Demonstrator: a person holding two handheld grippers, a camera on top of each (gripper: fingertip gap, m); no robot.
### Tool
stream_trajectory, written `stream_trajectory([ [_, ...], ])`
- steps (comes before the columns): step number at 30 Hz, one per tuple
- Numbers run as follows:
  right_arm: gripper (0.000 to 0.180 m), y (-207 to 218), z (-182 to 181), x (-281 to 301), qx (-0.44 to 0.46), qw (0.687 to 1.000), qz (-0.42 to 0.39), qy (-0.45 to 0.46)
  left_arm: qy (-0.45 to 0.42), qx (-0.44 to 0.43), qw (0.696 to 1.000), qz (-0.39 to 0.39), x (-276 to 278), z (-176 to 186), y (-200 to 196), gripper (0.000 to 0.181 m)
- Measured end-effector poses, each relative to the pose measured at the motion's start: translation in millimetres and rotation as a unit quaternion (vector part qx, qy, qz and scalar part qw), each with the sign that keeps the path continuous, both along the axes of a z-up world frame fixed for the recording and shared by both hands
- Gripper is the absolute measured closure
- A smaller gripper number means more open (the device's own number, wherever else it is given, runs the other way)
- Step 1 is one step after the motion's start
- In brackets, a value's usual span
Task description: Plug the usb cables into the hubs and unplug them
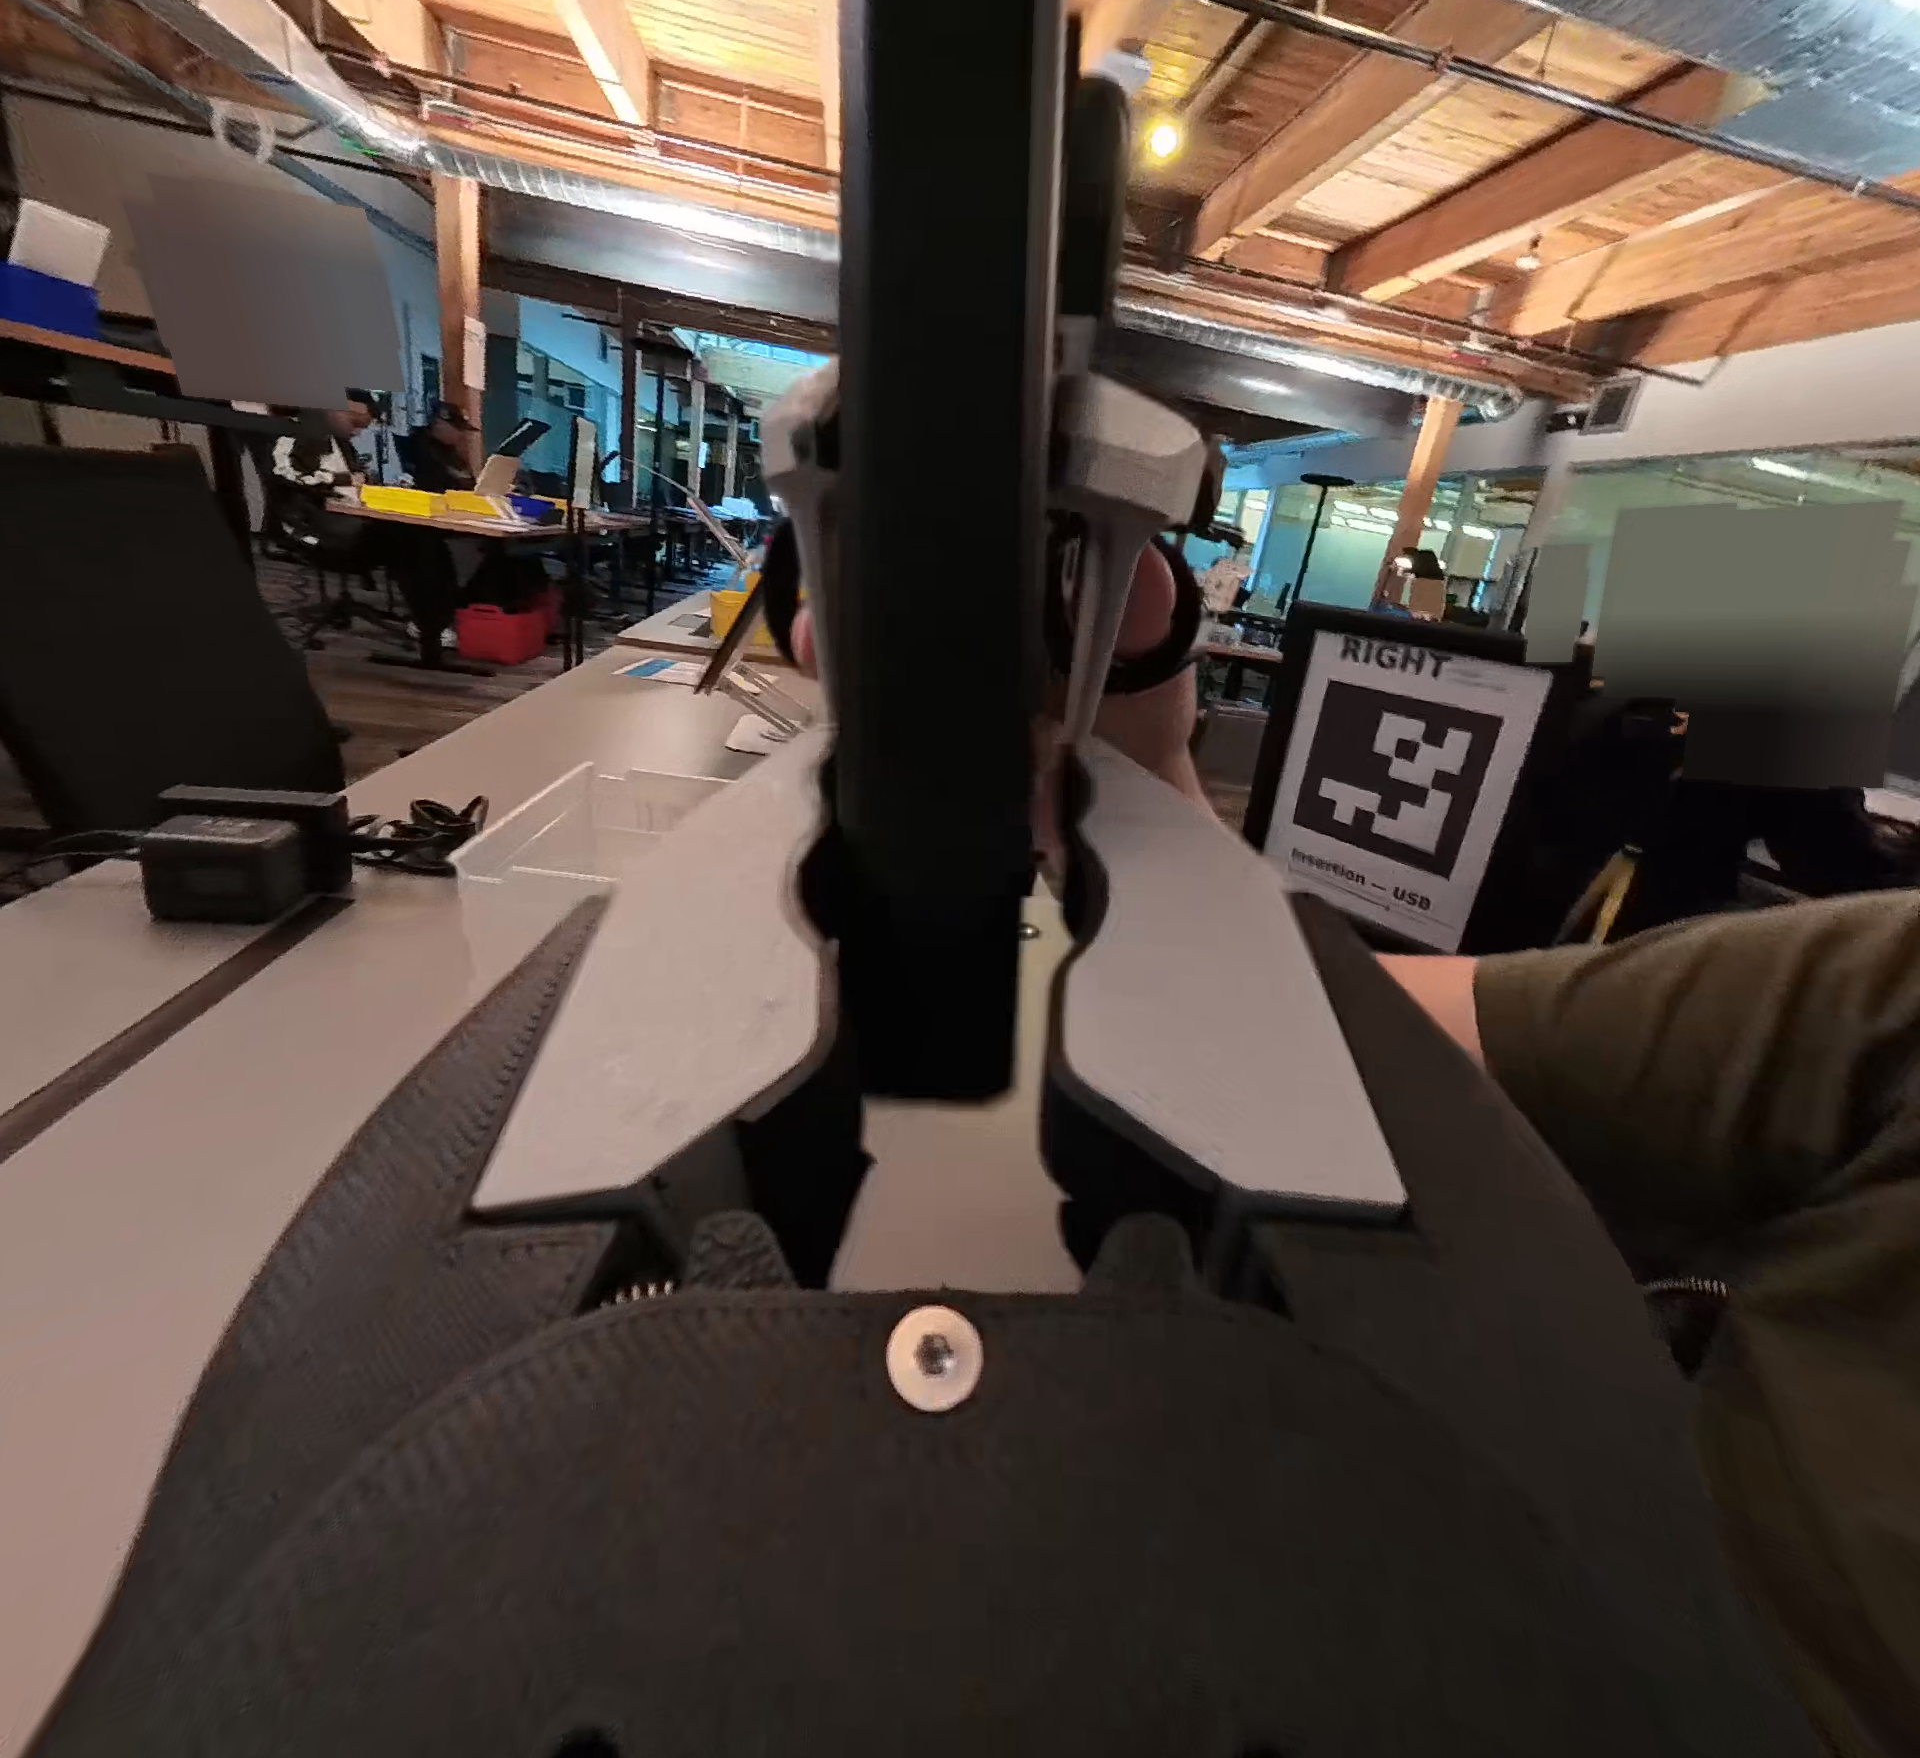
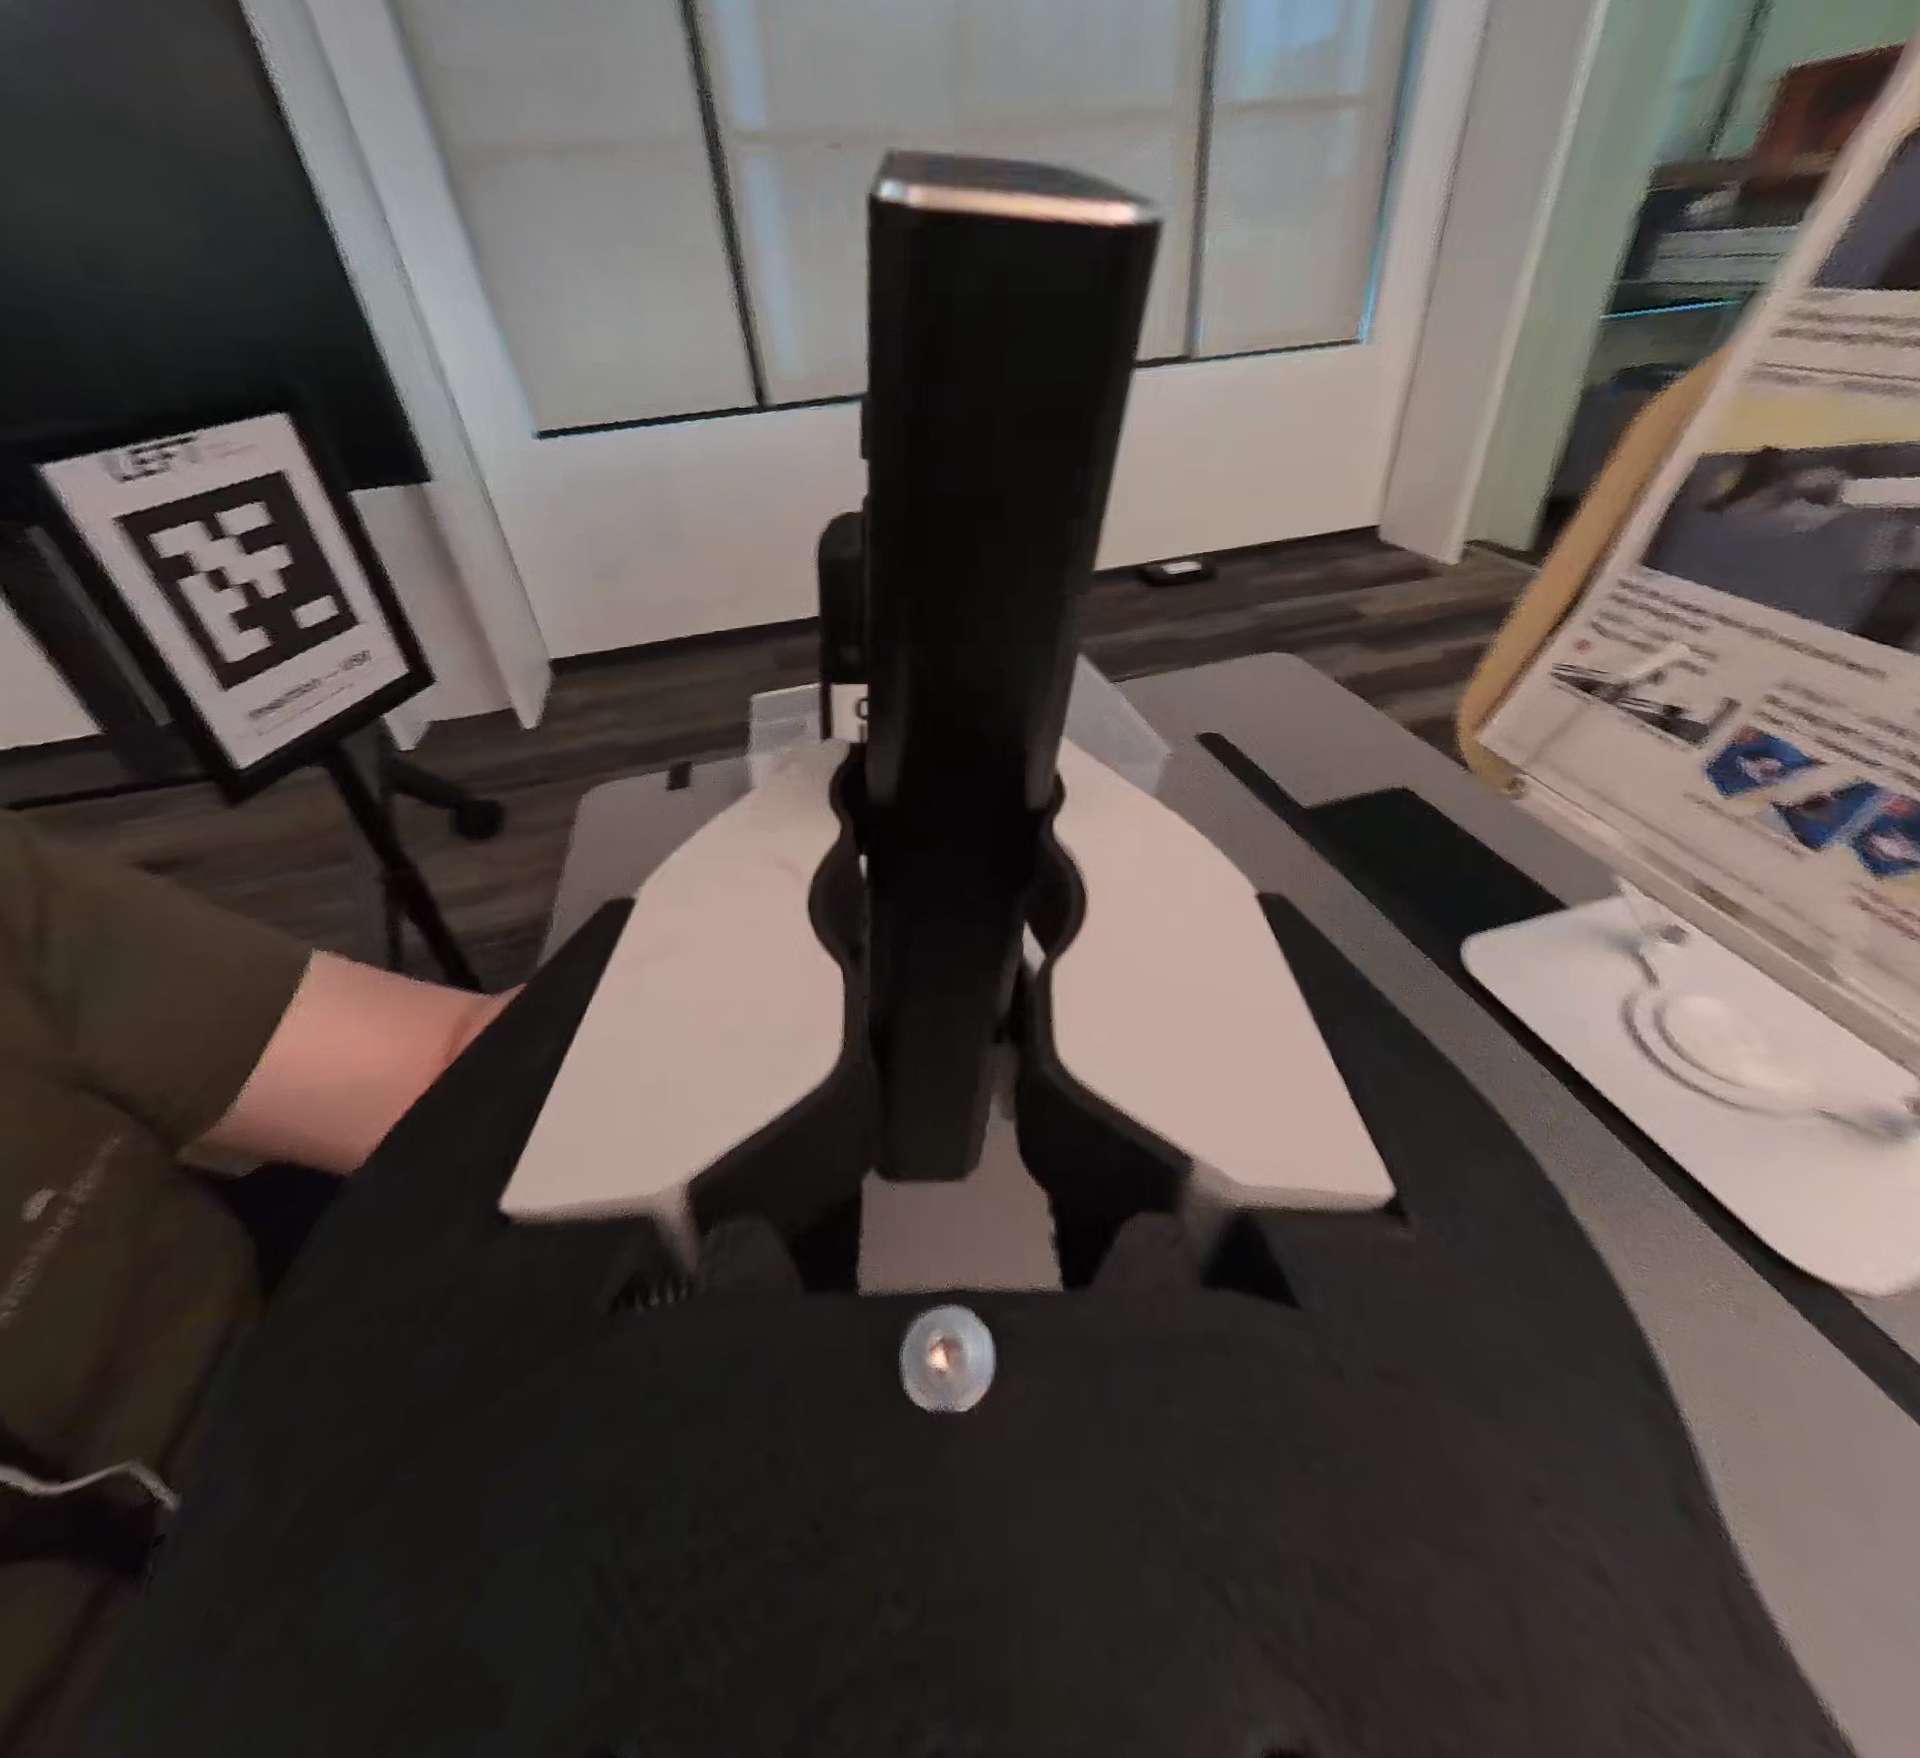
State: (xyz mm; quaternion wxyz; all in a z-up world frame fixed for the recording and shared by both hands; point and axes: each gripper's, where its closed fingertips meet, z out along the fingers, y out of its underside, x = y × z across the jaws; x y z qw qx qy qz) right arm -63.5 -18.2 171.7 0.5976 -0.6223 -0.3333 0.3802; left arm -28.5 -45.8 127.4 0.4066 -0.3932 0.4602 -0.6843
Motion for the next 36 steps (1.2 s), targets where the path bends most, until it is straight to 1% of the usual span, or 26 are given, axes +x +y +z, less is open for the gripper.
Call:
stream_trajectory([
  [1,0.152,2.4,0.7,9.9,0.006,1.0,-0.022,-0.006,-0.001,-0.009,1.0,0.011,-1.3,0.8,6.4,0.128],
  [2,0.152,4.5,2.1,24.4,0.016,0.998,-0.047,-0.024,0.001,-0.01,1.0,0.028,-3.6,0.3,14.6,0.122],
  [4,0.151,9.3,7.9,71.2,0.041,0.989,-0.112,-0.087,0.016,0.007,0.998,0.068,-11.1,-4.7,31.8,0.13],
  [5,0.152,14.9,10.9,105.5,0.057,0.977,-0.158,-0.133,0.028,0.017,0.996,0.08,-15.3,-8.0,38.0,0.136],
  [6,0.152,22.0,10.8,145.2,0.083,0.954,-0.207,-0.2,0.037,0.019,0.995,0.086,-19.2,-10.5,42.7,0.138],
  [7,0.152,27.9,4.8,184.6,0.114,0.924,-0.236,-0.279,0.044,0.017,0.995,0.085,-22.5,-11.8,45.0,0.139],
  [8,0.151,34.1,-10.1,226.0,0.104,0.894,-0.259,-0.35,0.047,0.014,0.996,0.077,-25.2,-12.5,44.9,0.144],
  [10,0.151,42.5,-53.2,307.3,-0.009,0.844,-0.304,-0.442,0.057,0.012,0.996,0.066,-28.4,-14.1,44.4,0.154],
  [12,0.151,36.4,-103.8,363.5,-0.093,0.803,-0.286,-0.515,0.069,0.017,0.994,0.08,-30.1,-15.7,48.3,0.167],
  [14,0.151,29.8,-144.3,405.4,-0.147,0.759,-0.274,-0.573,0.071,0.027,0.992,0.102,-32.2,-14.4,52.3,0.181],
  [15,0.151,28.3,-160.4,418.6,-0.162,0.746,-0.262,-0.59,0.067,0.032,0.991,0.111,-33.7,-12.3,53.0,0.181],
  [17,0.151,27.1,-188.4,434.0,-0.176,0.737,-0.225,-0.613,0.062,0.041,0.99,0.115,-36.1,-7.9,50.4,0.181],
  [19,0.151,31.5,-206.9,448.4,-0.18,0.718,-0.209,-0.639,0.074,0.05,0.989,0.115,-36.2,-7.2,46.5,0.18],
  [24,0.152,44.7,-237.6,462.5,-0.18,0.693,-0.156,-0.681,0.087,0.078,0.988,0.104,-32.6,-2.1,27.8,0.175],
  [29,0.151,43.2,-263.0,477.9,-0.228,0.662,-0.108,-0.706,0.112,0.11,0.984,0.086,-25.6,-3.4,5.0,0.173],
  [32,0.151,44.1,-275.7,481.4,-0.241,0.659,-0.088,-0.707,0.116,0.131,0.98,0.09,-19.4,-4.2,-3.3,0.172],
  [36,0.151,44.8,-289.9,483.3,-0.251,0.668,-0.075,-0.697,0.108,0.115,0.986,0.043,-15.9,-5.3,-15.3,0.17],
])
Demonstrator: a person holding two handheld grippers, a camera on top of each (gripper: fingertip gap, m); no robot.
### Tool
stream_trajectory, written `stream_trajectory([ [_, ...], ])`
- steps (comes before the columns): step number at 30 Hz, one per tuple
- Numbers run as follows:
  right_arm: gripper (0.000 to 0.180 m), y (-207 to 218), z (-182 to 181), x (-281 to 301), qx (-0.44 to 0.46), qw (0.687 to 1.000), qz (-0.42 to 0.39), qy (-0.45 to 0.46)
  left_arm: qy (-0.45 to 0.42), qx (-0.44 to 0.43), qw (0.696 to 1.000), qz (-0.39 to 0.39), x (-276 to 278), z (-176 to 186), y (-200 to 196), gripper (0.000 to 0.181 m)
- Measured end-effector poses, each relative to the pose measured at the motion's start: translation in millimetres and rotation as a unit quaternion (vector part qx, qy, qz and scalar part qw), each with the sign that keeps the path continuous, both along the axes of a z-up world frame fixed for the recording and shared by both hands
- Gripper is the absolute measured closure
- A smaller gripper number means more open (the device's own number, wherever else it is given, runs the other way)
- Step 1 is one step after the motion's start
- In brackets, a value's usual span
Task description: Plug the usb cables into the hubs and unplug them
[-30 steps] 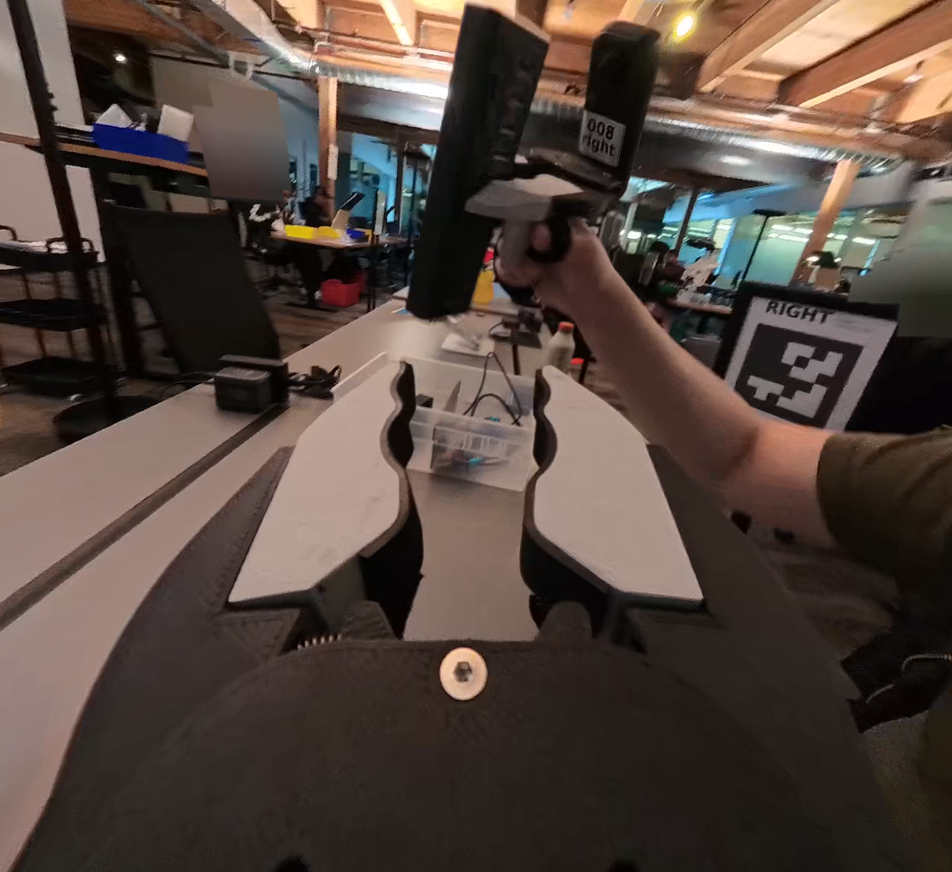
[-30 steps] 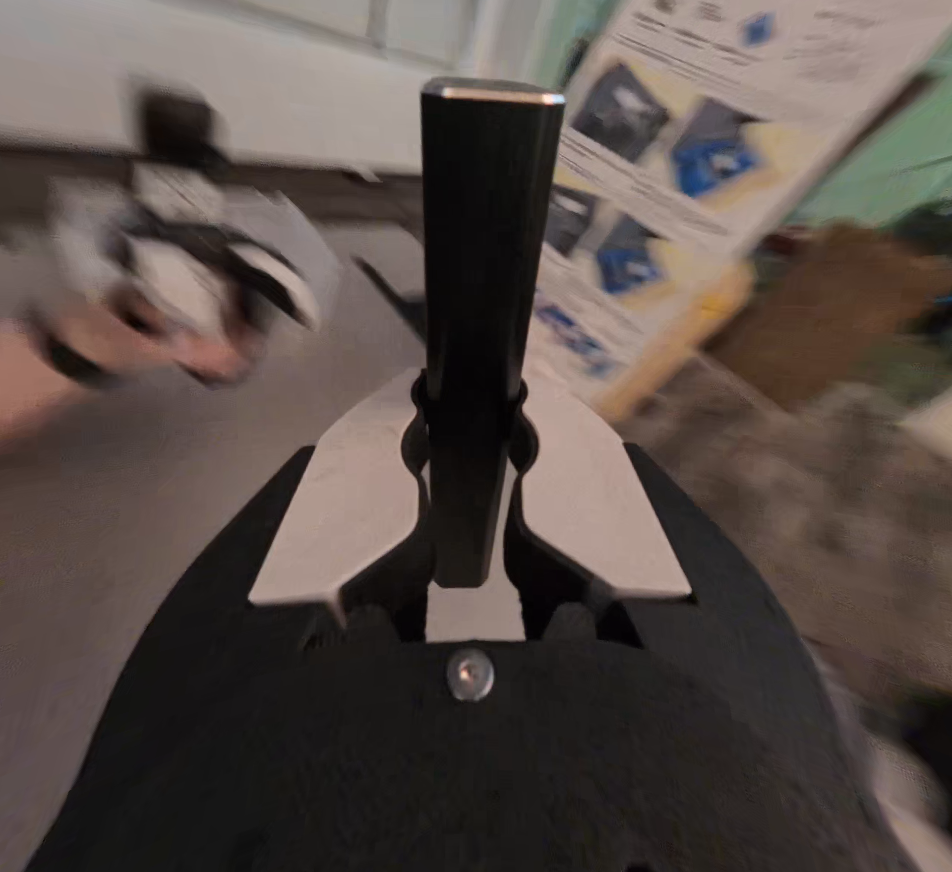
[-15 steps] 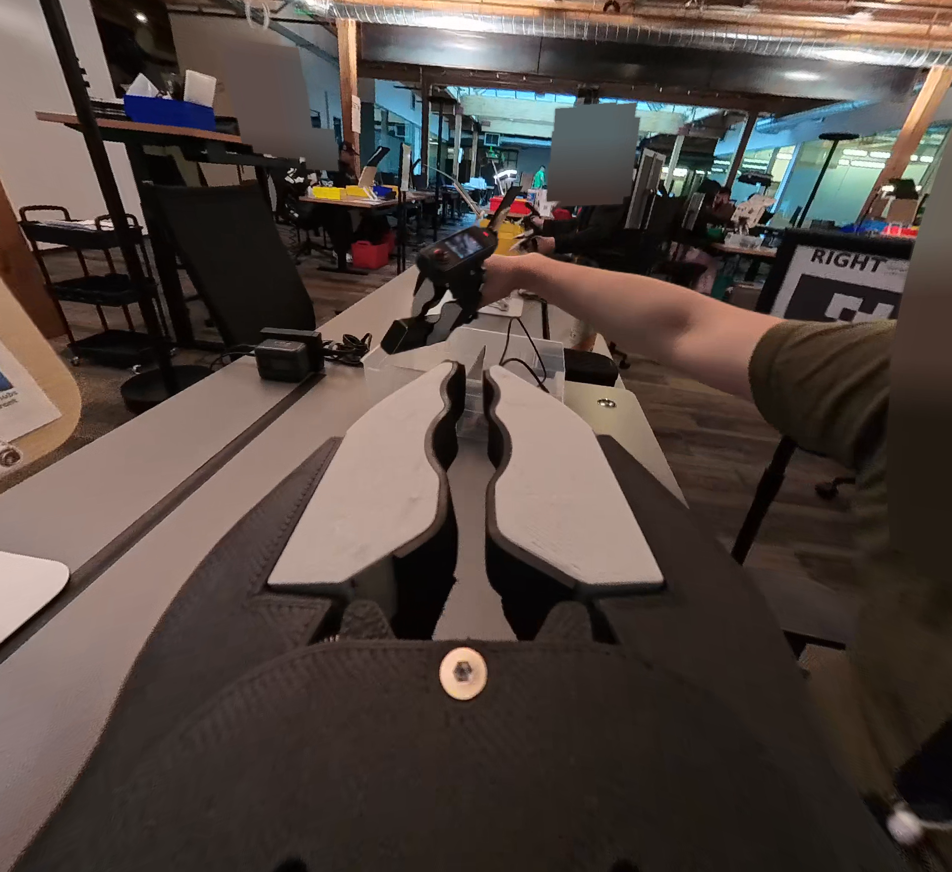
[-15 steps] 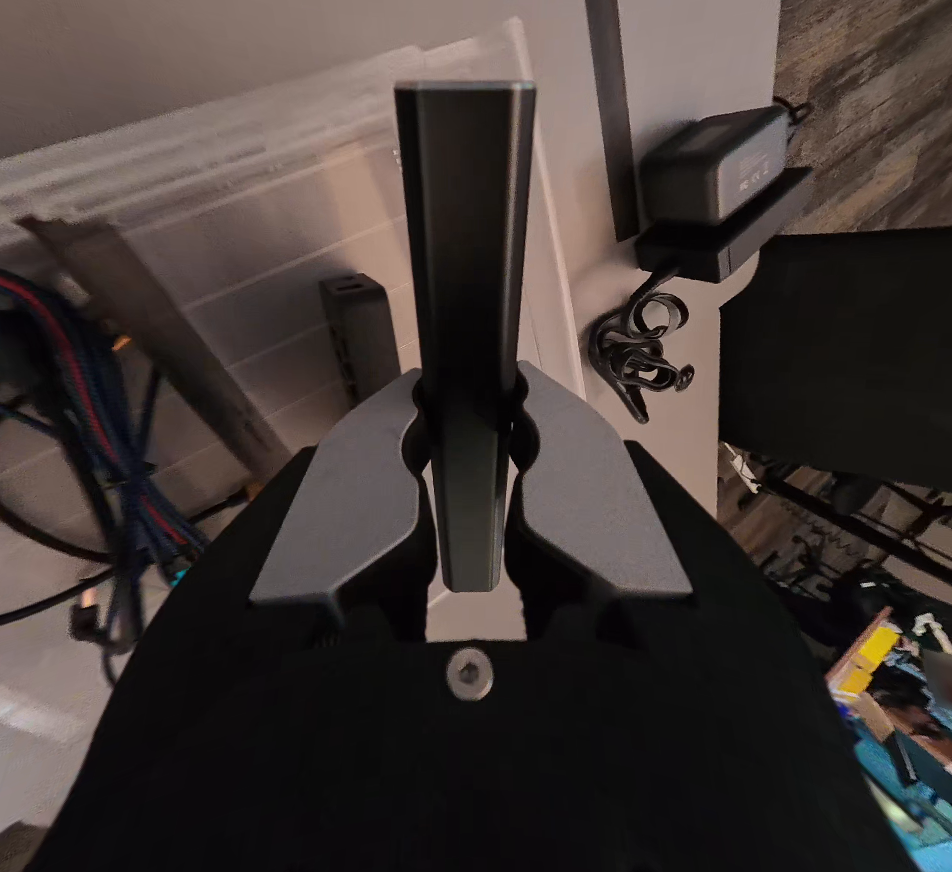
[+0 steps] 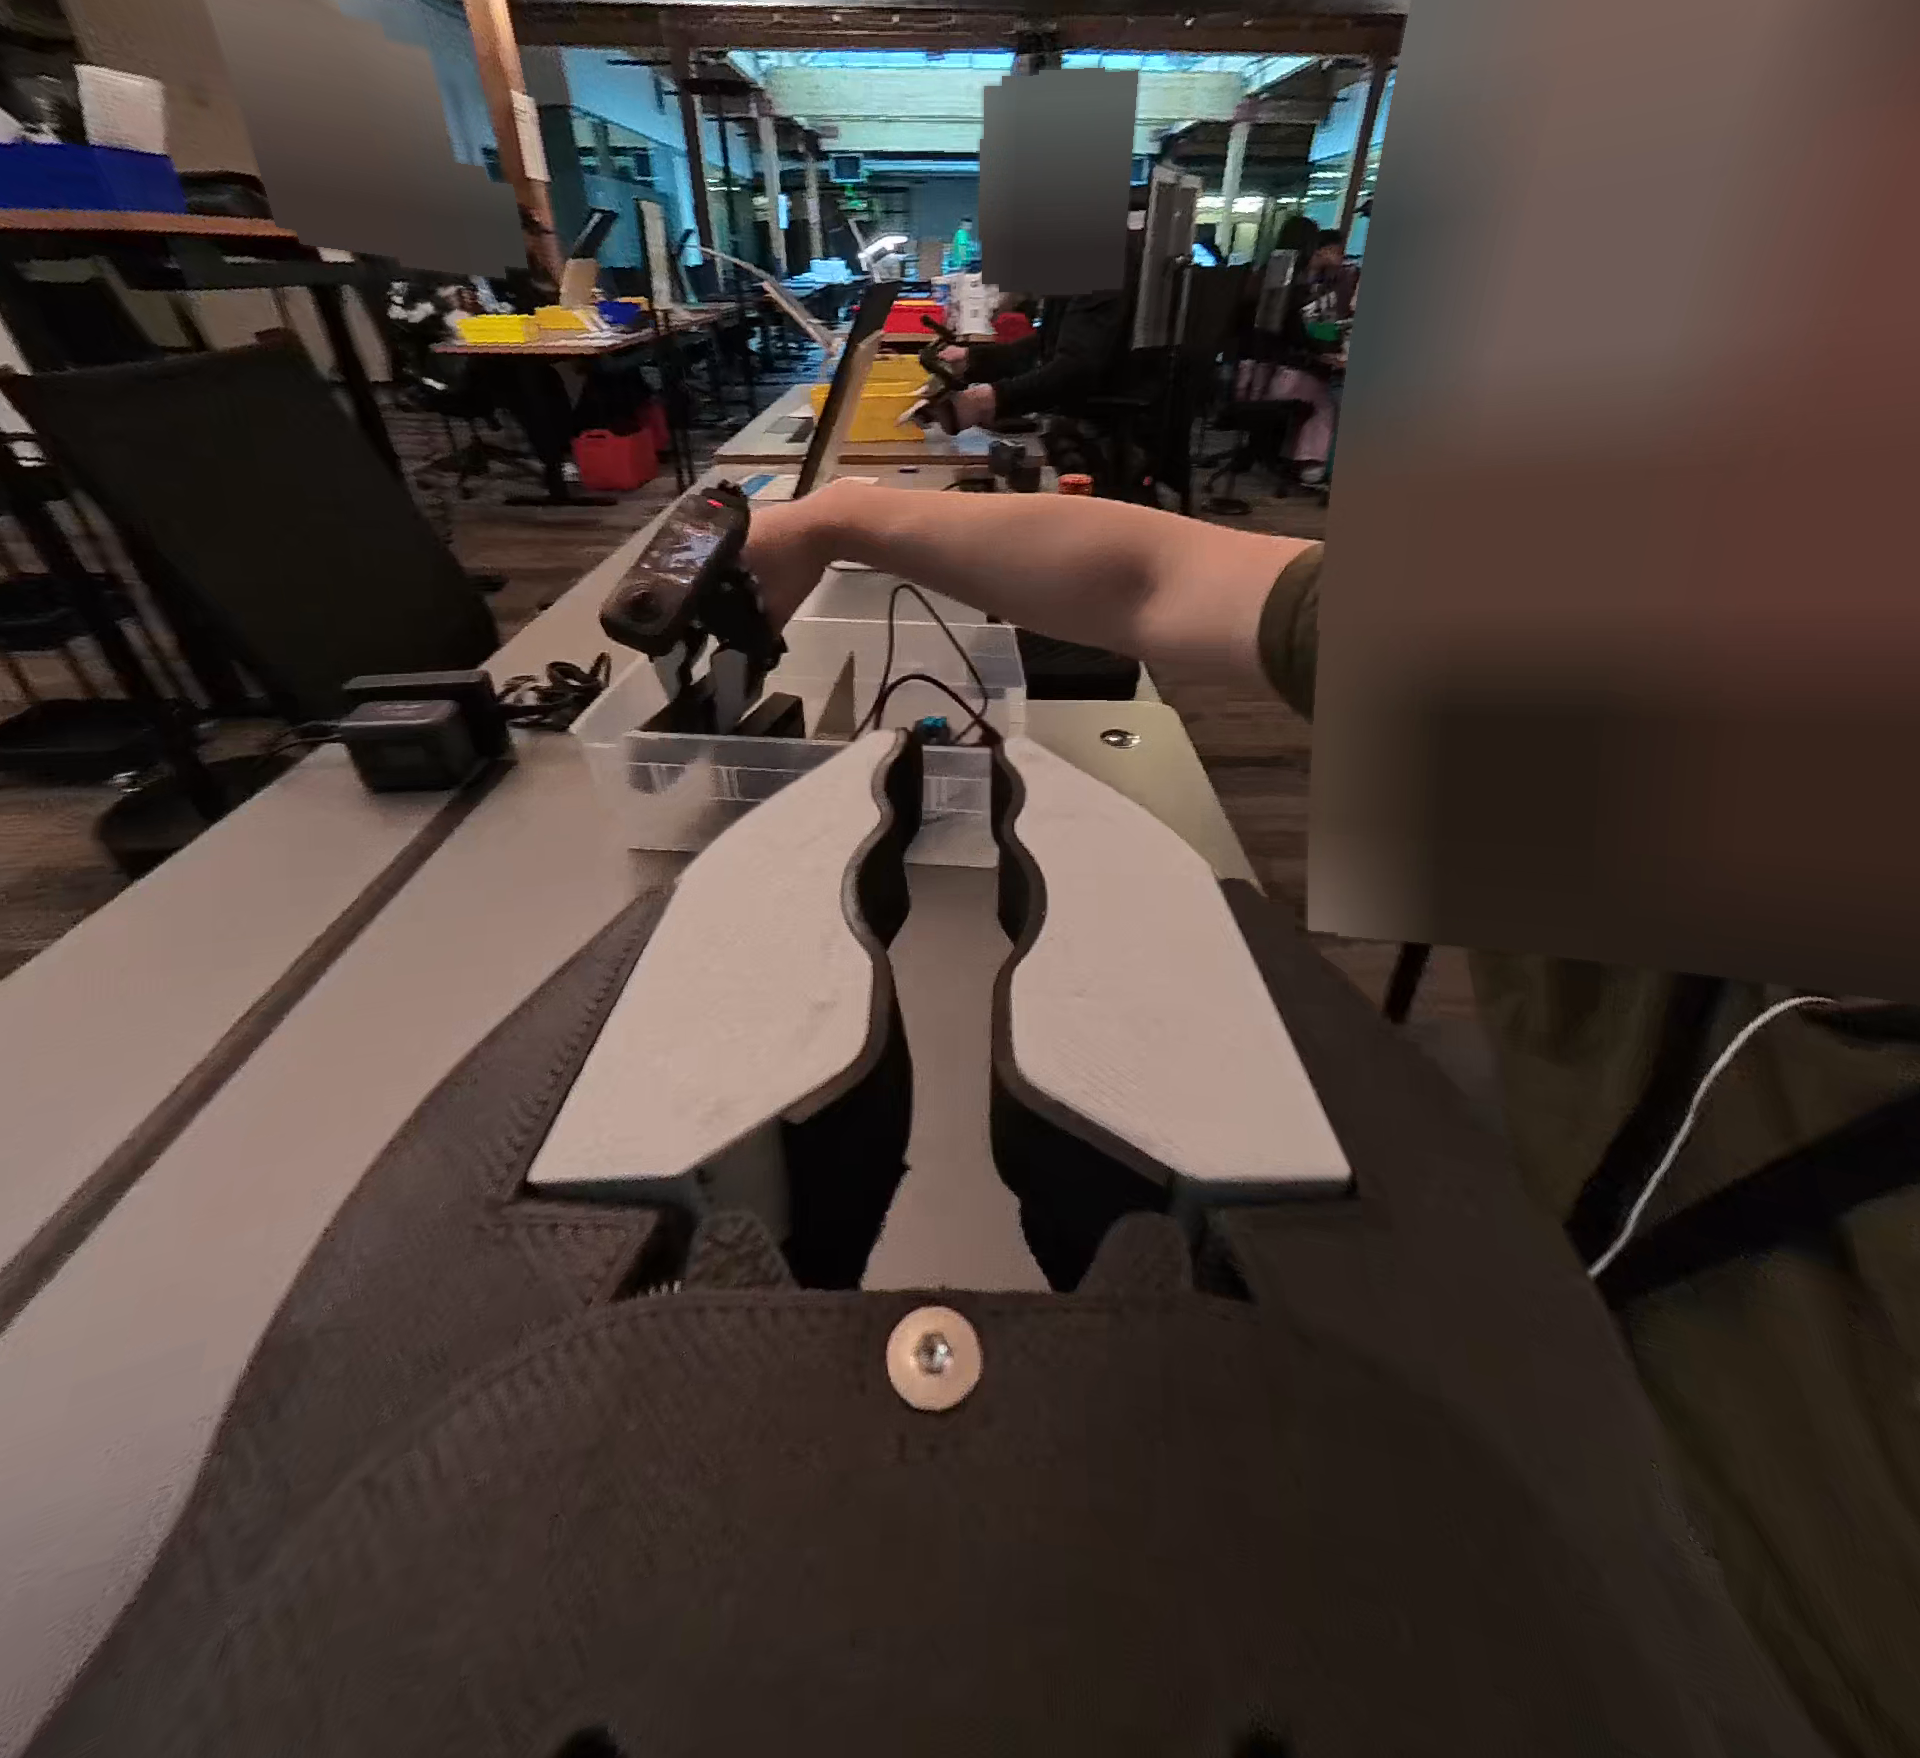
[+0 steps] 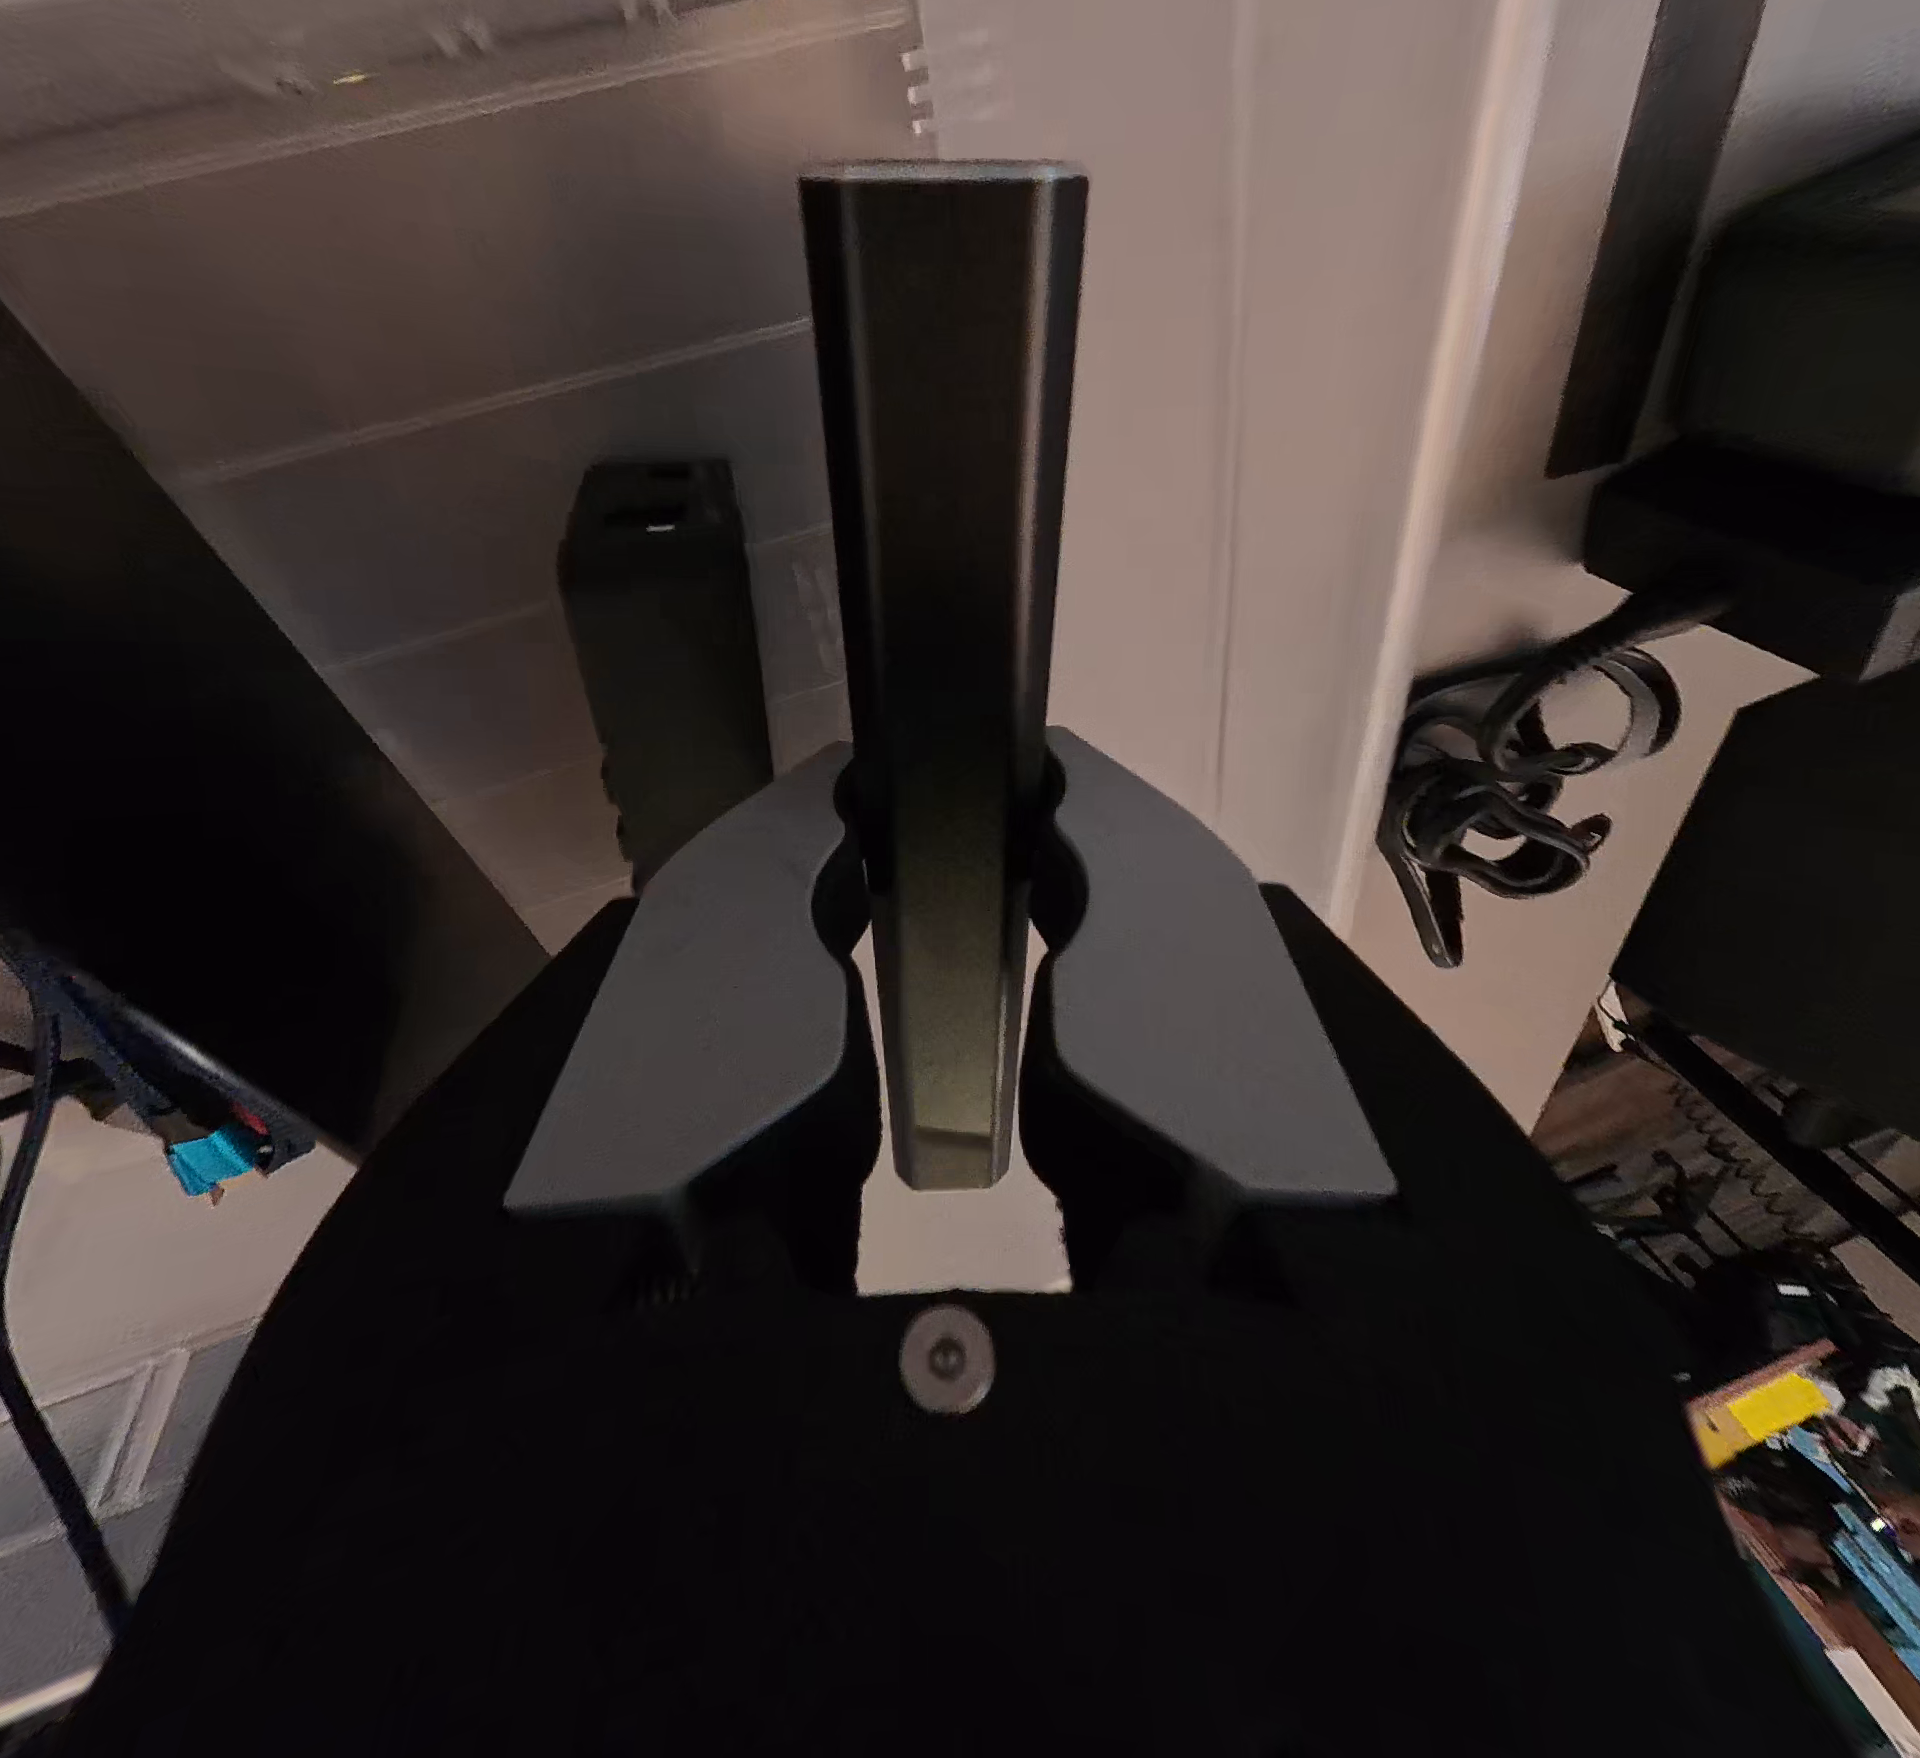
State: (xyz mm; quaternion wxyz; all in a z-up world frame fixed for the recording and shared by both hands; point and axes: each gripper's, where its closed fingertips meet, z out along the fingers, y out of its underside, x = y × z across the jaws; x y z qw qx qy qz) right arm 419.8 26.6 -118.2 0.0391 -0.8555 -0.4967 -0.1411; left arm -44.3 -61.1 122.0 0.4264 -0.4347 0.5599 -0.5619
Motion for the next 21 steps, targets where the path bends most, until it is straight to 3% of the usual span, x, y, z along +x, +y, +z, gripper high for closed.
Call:
stream_trajectory([
  [9,0.15,2.2,-3.9,0.7,0.009,1.0,0.025,-0.011,0.007,-0.023,1.0,0.008,0.1,-7.0,14.1,0.169],
  [13,0.153,2.6,19.2,3.1,0.044,0.999,0.023,-0.022,0.0,-0.032,0.999,0.004,-3.2,-3.0,14.1,0.167],
  [15,0.156,3.0,49.1,10.0,0.106,0.993,0.011,-0.05,-0.008,-0.034,0.999,0.01,-8.5,3.5,14.9,0.165],
  [18,0.155,-15.1,120.3,7.1,0.282,0.957,-0.06,0.017,-0.028,-0.032,0.998,0.043,-24.4,18.9,21.4,0.162],
  [21,0.138,-79.0,171.4,28.0,0.428,0.874,-0.202,0.114,-0.045,-0.025,0.993,0.11,-44.3,32.2,37.4,0.159],
])
